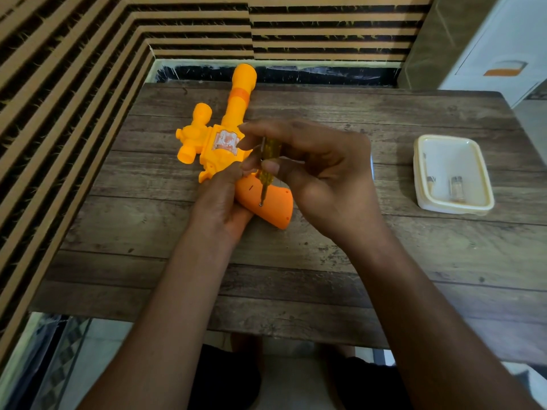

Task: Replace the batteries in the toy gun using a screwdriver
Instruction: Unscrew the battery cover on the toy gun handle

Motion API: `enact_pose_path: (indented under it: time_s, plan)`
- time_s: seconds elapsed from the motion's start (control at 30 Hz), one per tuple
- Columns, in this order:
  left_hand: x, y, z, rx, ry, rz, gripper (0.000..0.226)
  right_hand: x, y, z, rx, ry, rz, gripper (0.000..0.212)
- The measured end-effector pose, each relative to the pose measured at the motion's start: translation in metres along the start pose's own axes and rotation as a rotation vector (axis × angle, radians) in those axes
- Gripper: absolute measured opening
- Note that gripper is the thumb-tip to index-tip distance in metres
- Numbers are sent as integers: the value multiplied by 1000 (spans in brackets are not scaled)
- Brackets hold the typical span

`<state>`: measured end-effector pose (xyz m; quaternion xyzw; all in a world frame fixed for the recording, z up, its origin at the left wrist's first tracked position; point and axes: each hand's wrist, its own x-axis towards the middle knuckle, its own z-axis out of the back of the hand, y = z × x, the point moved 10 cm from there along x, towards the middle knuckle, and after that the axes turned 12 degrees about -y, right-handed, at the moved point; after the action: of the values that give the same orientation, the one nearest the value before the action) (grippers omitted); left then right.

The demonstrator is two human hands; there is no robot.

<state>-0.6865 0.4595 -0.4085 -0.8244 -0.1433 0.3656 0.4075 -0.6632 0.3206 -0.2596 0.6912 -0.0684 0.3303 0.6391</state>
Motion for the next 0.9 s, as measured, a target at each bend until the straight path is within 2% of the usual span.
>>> enact_pose_path:
  time_s: [0.5,0.53,0.63,0.67,0.77,0.9]
  plan:
    - [1,2,2,-5,-5,17,32,-1,-2,1,-3,-17,-22,44]
    - [1,1,2,-8,-10,15,35,0,-1,1,-16,-30,-7,40]
    - [0,0,6,-3,-47,11,72,4,2,5,-93,-74,52,33]
    - [0,0,6,-1,-47,11,73,5,2,7,-103,-84,59,34]
    - [1,-1,6,18,-32,-10,45,5,2,9,-95,-88,72,36]
    - [0,-2,8,9,-44,-4,60,3,-6,10,-6,-84,-20,36]
